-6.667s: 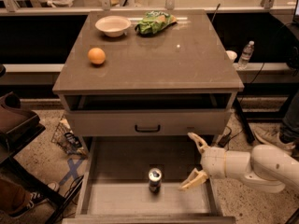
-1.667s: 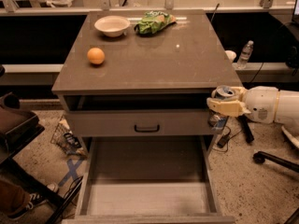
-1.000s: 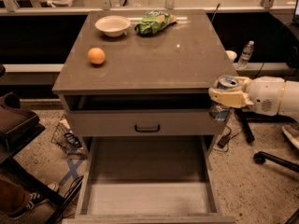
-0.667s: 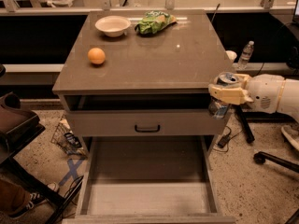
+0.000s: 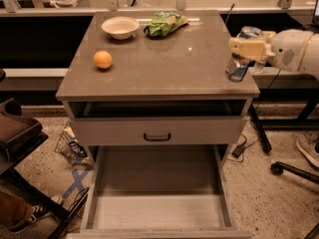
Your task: Pick redbull can from middle drawer and place on counter
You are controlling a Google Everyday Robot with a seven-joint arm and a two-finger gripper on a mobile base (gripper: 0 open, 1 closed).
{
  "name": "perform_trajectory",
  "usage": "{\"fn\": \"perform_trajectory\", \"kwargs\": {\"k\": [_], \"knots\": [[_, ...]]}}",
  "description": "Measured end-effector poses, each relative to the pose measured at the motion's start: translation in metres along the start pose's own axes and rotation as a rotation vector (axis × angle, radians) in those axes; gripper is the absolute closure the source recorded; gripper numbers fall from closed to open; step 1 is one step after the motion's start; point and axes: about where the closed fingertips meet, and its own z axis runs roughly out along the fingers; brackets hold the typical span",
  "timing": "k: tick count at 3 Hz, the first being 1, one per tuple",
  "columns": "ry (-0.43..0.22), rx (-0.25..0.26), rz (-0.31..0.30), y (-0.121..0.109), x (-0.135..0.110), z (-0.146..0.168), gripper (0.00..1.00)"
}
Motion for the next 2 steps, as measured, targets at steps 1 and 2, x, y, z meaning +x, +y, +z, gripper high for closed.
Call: {"fn": "perform_trajectory", "kwargs": {"k": [1,2], "knots": [[-0.041,0.021,-0.007,-0.027,-0.032,0.020,1.00],[-0.084,0.006,-0.018,-0.046,-0.040,0.060,1.00]]}}
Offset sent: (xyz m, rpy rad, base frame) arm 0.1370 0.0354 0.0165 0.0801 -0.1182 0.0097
